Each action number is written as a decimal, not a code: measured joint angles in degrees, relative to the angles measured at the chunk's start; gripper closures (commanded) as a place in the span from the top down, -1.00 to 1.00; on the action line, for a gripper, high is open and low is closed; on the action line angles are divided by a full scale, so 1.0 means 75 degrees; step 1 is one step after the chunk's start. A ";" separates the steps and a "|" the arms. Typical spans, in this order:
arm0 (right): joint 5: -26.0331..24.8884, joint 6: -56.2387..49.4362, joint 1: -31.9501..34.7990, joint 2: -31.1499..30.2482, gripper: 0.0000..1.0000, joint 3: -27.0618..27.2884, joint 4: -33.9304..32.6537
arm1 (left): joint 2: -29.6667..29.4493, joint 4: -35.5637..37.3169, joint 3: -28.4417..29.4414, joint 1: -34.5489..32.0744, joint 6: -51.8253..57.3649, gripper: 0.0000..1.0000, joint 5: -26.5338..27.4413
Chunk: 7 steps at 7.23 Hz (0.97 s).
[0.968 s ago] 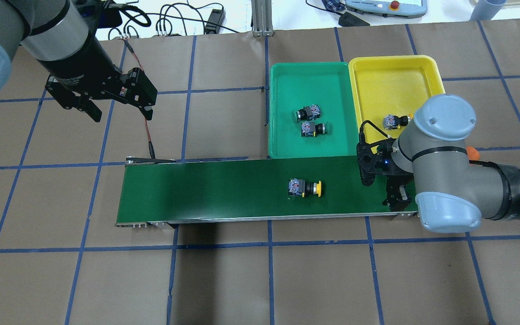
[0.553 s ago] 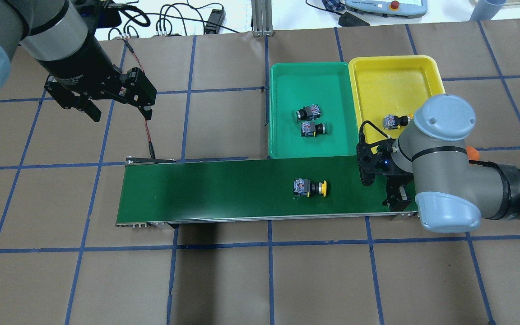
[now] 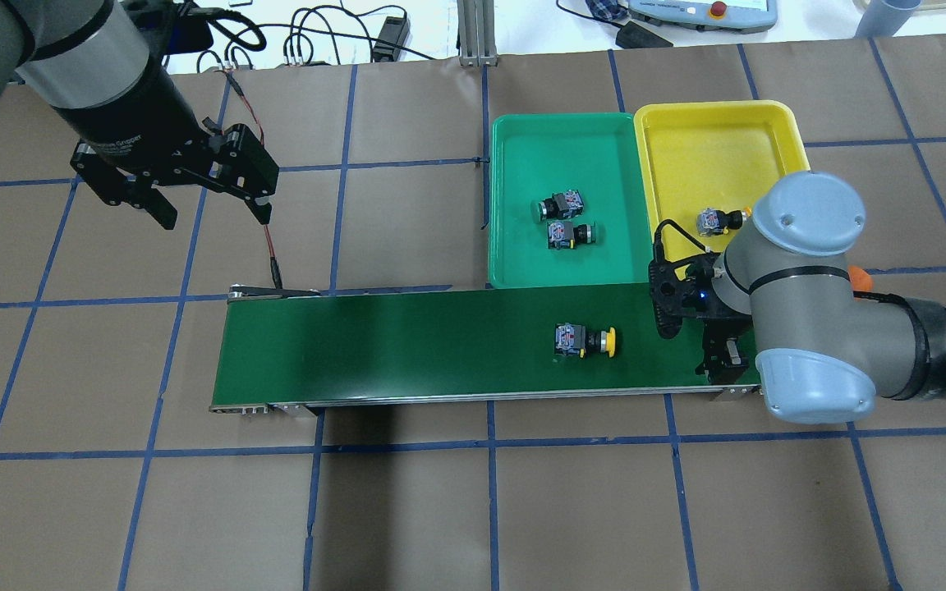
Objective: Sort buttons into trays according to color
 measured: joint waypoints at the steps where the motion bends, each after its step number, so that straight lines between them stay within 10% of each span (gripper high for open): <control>1: 0.0000 0.0000 0.0000 0.0000 1.00 0.0000 0.0000 | -0.0025 0.0000 0.0016 0.0004 0.0028 1.00 0.0025; 7: 0.0000 0.0008 0.0000 0.0010 1.00 -0.0001 0.0001 | 0.0005 0.0308 -0.0102 0.0003 -0.0079 1.00 0.0196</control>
